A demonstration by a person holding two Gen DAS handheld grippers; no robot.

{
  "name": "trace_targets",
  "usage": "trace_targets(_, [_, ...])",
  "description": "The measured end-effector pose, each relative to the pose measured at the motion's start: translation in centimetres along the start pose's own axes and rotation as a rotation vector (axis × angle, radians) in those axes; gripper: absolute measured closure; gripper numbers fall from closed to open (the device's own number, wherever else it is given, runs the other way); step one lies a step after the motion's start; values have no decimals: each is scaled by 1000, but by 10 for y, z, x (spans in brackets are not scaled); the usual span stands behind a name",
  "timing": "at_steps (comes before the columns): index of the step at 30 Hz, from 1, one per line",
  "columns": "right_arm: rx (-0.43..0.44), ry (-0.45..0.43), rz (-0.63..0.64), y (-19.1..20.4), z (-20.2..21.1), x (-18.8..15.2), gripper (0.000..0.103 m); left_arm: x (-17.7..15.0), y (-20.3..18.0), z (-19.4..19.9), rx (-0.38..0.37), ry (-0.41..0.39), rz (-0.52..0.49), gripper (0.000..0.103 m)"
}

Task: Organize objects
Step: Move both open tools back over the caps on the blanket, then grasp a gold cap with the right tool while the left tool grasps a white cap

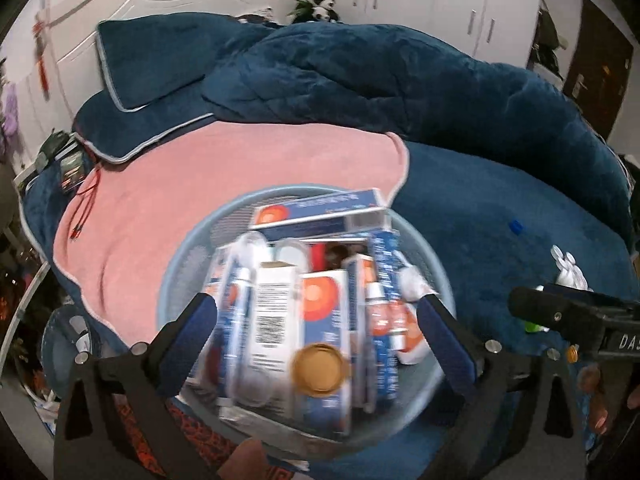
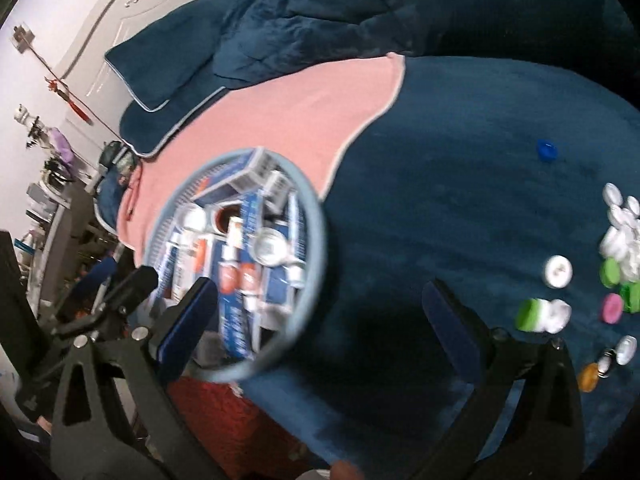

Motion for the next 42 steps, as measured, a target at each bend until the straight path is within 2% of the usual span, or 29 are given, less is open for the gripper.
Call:
trace_targets(9, [-67, 23, -65, -65, 14, -25, 0, -7, -70, -20, -69, 39, -90, 1])
trace_targets(12, [-96, 35, -105, -93, 17, -37, 0, -12, -96, -29, -128, 64, -106, 1])
trace_targets(19, [-210, 65, -302, -190, 26, -71, 0, -39, -167, -51, -223, 141, -211, 1])
trace_targets(23, [-285, 81, -432, -244, 30, -92, 0, -54, -194, -64, -251, 190, -245, 1])
trace_targets(25, [-309, 104, -466, -258, 29, -102, 0, -60, -203, -71, -255, 214, -258, 1])
trace_targets(28, [-277, 149, -497, -264, 22, -112, 2, -65, -212, -78, -254, 232, -266, 1])
trace_targets(29, [-263, 159, -492, -261, 19, -113, 4, -65, -211, -80, -256, 236, -265, 1])
trace_targets(31, [-240, 181, -468, -250, 11, -111, 17, -67, -214, -85, -254, 250, -267, 1])
trace_targets(32, [-226, 194, -461, -246, 5, -110, 19, -68, -212, -86, -253, 256, -271, 1])
trace_targets(35, [-226, 223, -456, -242, -13, -108, 32, -74, -212, -92, -251, 272, -278, 1])
trace_targets(37, [-267, 231, -442, -243, -22, -109, 68, -76, -212, -97, -246, 279, -286, 1])
trace_targets(39, [-289, 217, -442, -245, -22, -110, 72, -78, -210, -102, -239, 277, -298, 1])
trace_targets(42, [-238, 194, -480, -246, -12, -109, 72, -80, -216, -118, -230, 287, -319, 1])
Point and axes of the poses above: each gripper's, at about its wrist camera, not at the fingertips, and z roughly against the way its jaws point, y to its left, x to its top, the point moved 4 cm from there along -z, roughly the way its jaws point, and after that the axes turned 11 degrees about -x, right-handed, at the moved point
